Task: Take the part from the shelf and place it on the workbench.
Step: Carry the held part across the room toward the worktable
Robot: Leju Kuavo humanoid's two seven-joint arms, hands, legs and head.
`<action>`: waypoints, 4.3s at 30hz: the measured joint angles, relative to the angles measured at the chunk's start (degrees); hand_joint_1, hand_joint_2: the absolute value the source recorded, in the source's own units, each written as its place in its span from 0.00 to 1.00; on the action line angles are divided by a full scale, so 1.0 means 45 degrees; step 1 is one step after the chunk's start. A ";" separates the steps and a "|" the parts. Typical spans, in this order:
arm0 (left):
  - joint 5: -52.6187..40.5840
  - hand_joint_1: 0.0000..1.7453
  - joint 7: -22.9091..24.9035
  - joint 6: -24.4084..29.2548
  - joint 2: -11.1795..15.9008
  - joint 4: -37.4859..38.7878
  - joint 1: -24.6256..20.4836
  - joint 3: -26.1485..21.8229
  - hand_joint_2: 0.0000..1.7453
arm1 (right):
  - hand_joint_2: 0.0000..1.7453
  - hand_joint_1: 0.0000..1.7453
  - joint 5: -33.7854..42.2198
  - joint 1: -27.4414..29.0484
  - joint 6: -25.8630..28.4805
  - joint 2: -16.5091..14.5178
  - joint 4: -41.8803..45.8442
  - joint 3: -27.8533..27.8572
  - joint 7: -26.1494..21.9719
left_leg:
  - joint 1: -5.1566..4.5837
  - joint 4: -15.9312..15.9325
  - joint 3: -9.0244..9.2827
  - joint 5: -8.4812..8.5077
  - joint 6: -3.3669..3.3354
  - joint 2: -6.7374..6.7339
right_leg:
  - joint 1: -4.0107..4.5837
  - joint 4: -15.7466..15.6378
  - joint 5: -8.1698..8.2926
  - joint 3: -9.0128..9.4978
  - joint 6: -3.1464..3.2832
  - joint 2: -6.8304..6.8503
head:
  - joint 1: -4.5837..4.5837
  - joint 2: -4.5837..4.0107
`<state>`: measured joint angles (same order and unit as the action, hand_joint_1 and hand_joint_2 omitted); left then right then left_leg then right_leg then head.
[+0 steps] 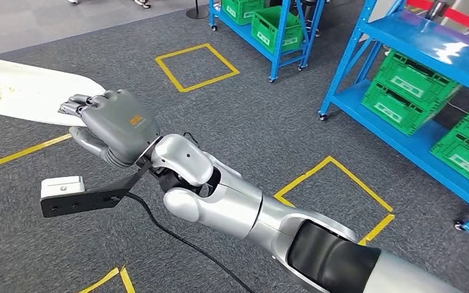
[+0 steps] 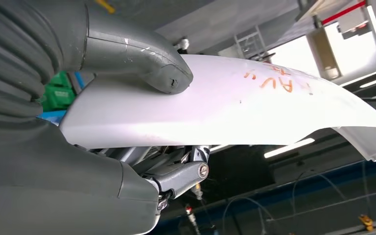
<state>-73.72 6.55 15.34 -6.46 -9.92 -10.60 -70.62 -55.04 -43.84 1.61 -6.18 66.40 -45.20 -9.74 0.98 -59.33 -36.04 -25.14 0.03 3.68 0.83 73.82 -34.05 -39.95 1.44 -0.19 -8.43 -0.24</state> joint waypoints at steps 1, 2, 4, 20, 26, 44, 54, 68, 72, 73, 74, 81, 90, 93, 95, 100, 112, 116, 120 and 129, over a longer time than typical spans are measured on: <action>0.0007 0.00 -0.0017 0.0000 -0.0001 0.0000 0.0009 0.0000 1.00 | 1.00 1.00 -0.0001 -0.0020 -0.0004 -0.0006 0.0001 0.0000 -0.0004 | -0.0001 -0.0001 0.0005 0.0015 0.0010 0.0200 | 0.0048 -0.0871 0.0532 0.0371 0.0115 -0.0160 | -0.0001 -0.0001; 0.0012 0.00 -0.0039 0.0000 -0.0022 0.0007 0.0015 0.0000 1.00 | 1.00 1.00 -0.0001 -0.0046 -0.0007 -0.0013 0.0002 0.0000 -0.0008 | 0.0030 0.0005 -0.0008 0.0036 0.0035 0.0372 | 0.0085 -0.1833 0.0979 0.0791 0.0239 -0.0538 | 0.0011 -0.0001; 0.0017 0.00 -0.0075 0.0017 -0.0068 0.0021 0.0012 0.0000 1.00 | 1.00 1.00 -0.0004 -0.0109 -0.0016 -0.0027 0.0005 0.0000 -0.0008 | 0.0141 0.0030 -0.0080 0.0115 0.0153 0.0691 | 0.0148 -0.3128 0.1501 0.1326 0.0417 -0.1203 | 0.0030 0.0000; 0.0078 0.00 -0.0120 -0.0006 -0.0005 0.0023 0.0089 -0.0005 1.00 | 1.00 1.00 -0.0032 -0.0093 -0.0214 -0.0249 0.0111 0.0008 0.0158 | 0.0266 -0.0019 -0.0027 -0.0007 0.0831 -0.1729 | 0.0032 -0.3382 0.1336 0.1623 0.0066 0.1353 | -0.0084 0.0000; -0.0063 0.00 -0.0101 -0.0010 0.0041 0.0005 0.0078 -0.0005 1.00 | 1.00 1.00 -0.0034 -0.0155 -0.0226 -0.0254 0.0131 0.0034 0.0236 | 0.0232 -0.0100 -0.0146 0.0027 0.0297 -0.1173 | -0.0092 -0.3157 0.1056 0.1615 -0.0218 0.1327 | -0.0219 0.0003; -0.0333 0.00 -0.0176 -0.0024 0.0139 0.0021 -0.0112 0.0022 1.00 | 1.00 1.00 -0.0073 -0.0010 0.0057 0.0287 0.0261 0.0349 0.0390 | 0.0031 -0.2196 -0.1410 -0.1016 0.0677 -0.0559 | 0.0119 -0.4009 0.1880 0.1726 0.0617 0.0255 | -0.0281 0.0000; -0.0368 0.00 -0.0084 -0.0024 0.0281 -0.0009 -0.0115 0.0034 1.00 | 1.00 1.00 -0.0117 0.0117 0.0055 0.0325 0.0324 0.0435 0.0427 | 0.0154 -0.0243 -0.0071 -0.0119 0.0527 -0.1369 | 0.0001 -0.3117 0.1360 0.1421 -0.0043 0.1683 | -0.0227 0.0004; -0.0306 0.00 -0.0175 -0.0024 0.0311 -0.0007 -0.0022 0.0034 1.00 | 1.00 1.00 0.0077 0.0345 0.0534 0.0600 0.0350 0.0588 0.0157 | 0.0192 -0.0088 -0.0511 0.0487 0.0451 0.0584 | -0.0019 -0.3071 0.1082 0.1568 0.0113 -0.0385 | -0.0242 0.0000; -0.0261 0.00 -0.0045 -0.0035 0.0327 0.0005 0.0027 0.0032 1.00 | 1.00 1.00 0.0174 0.0315 0.0683 0.0567 0.0350 0.0666 0.0137 | 0.0148 -0.0456 -0.0785 0.0179 0.0676 -0.0025 | -0.0060 -0.3352 0.1459 0.1585 0.0355 -0.0182 | -0.0183 0.0000; -0.0256 0.00 -0.0004 -0.0040 0.0333 0.0008 0.0011 0.0032 1.00 | 1.00 1.00 0.0169 0.0324 0.0708 0.0560 0.0347 0.0686 0.0142 | 0.0138 -0.1051 -0.1017 -0.0222 0.0676 -0.0358 | -0.0066 -0.3396 0.1531 0.1574 0.0413 -0.0112 | -0.0146 0.0000; -0.0254 0.00 0.0034 -0.0044 0.0337 0.0010 -0.0008 0.0032 1.00 | 1.00 1.00 0.0161 0.0347 0.0723 0.0557 0.0340 0.0707 0.0148 | 0.0121 -0.1821 -0.1307 -0.0681 0.0697 -0.0561 | -0.0054 -0.3402 0.1566 0.1534 0.0463 -0.0053 | -0.0108 0.0000; -0.0246 0.00 0.0207 -0.0044 0.0376 0.0002 -0.0033 0.0030 1.00 | 1.00 1.00 0.0136 0.0423 0.0727 0.0556 0.0282 0.0770 0.0186 | 0.0074 -0.0654 0.0009 -0.0339 0.0690 -0.0867 | 0.0004 -0.3133 0.1576 0.1245 0.0347 0.0373 | -0.0080 -0.0001; -0.0170 0.00 0.0195 -0.0044 0.0378 0.0000 -0.0034 0.0034 1.00 | 1.00 1.00 0.0114 0.0351 0.0731 0.0552 0.0282 0.0792 0.0208 | -0.0008 -0.0099 0.0223 -0.0216 0.0426 -0.0841 | 0.0062 -0.3217 0.1715 0.1193 0.0200 0.0407 | -0.0100 0.0001; -0.0170 0.00 0.0180 -0.0044 0.0381 0.0000 -0.0039 0.0032 1.00 | 1.00 1.00 0.0102 0.0346 0.0730 0.0554 0.0282 0.0792 0.0220 | -0.0057 -0.0115 0.0165 -0.0186 0.0327 -0.0849 | 0.0004 -0.3258 0.1787 0.1161 0.0040 0.0406 | -0.0098 0.0000; -0.0170 0.00 0.0169 -0.0044 0.0380 0.0000 -0.0038 0.0032 1.00 | 1.00 1.00 0.0098 0.0345 0.0729 0.0554 0.0282 0.0792 0.0221 | -0.0082 -0.0118 0.0136 -0.0166 0.0282 -0.0847 | -0.0016 -0.3262 0.1818 0.1137 -0.0013 0.0412 | -0.0098 0.0001; -0.0178 0.00 0.0149 -0.0044 0.0393 -0.0002 -0.0041 0.0032 1.00 | 1.00 1.00 0.0083 0.0340 0.0730 0.0555 0.0289 0.0795 0.0244 | -0.0033 0.0051 0.0175 -0.0094 0.0076 -0.0835 | -0.0055 -0.3200 0.1751 0.1087 -0.0218 0.0385 | -0.0096 0.0000; -0.0217 0.00 0.0121 -0.0044 0.0380 -0.0010 -0.0063 0.0033 1.00 | 1.00 1.00 -0.0018 0.0549 0.0718 0.0658 0.0310 0.0867 0.0333 | 0.0313 0.0062 0.0301 -0.0281 0.0658 -0.0644 | -0.0429 -0.3086 0.1560 0.1063 -0.0514 -0.0013 | -0.0096 0.0001; -0.0214 0.00 0.0101 -0.0044 0.0347 -0.0002 -0.0062 0.0032 1.00 | 1.00 1.00 -0.0030 0.0535 0.0726 0.0664 0.0361 0.0896 0.0344 | 0.0359 -0.0071 0.0324 -0.0461 0.0966 -0.0691 | -0.0367 -0.3153 0.1419 0.1295 -0.0003 -0.0012 | -0.0051 0.0001; -0.0214 0.00 0.0087 -0.0044 0.0338 0.0000 -0.0009 0.0034 1.00 | 1.00 1.00 -0.0034 0.0595 0.0733 0.0662 0.0393 0.0908 0.0352 | 0.0236 -0.3052 -0.1457 -0.1253 0.0887 -0.0762 | -0.0210 -0.3196 0.1031 0.1805 0.0336 0.0047 | 0.0064 0.0000; -0.0132 0.00 0.0038 -0.0126 0.0387 -0.0005 0.0092 0.0030 1.00 | 1.00 1.00 -0.0034 0.0630 0.0709 0.0668 0.0445 0.0931 0.0359 | -0.0305 0.0008 -0.0543 0.0471 0.0042 -0.0855 | -0.0024 -0.3227 0.0175 0.2949 0.0085 0.0026 | 0.0132 0.0003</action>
<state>-74.32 6.72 14.78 -4.72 -9.94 -10.19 -70.48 -55.19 -41.01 4.80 -3.17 68.40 -41.01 -8.12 -0.39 -59.30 -38.48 -23.02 0.22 -0.17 0.72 59.30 -33.26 -26.68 1.82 -0.08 -7.84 -0.22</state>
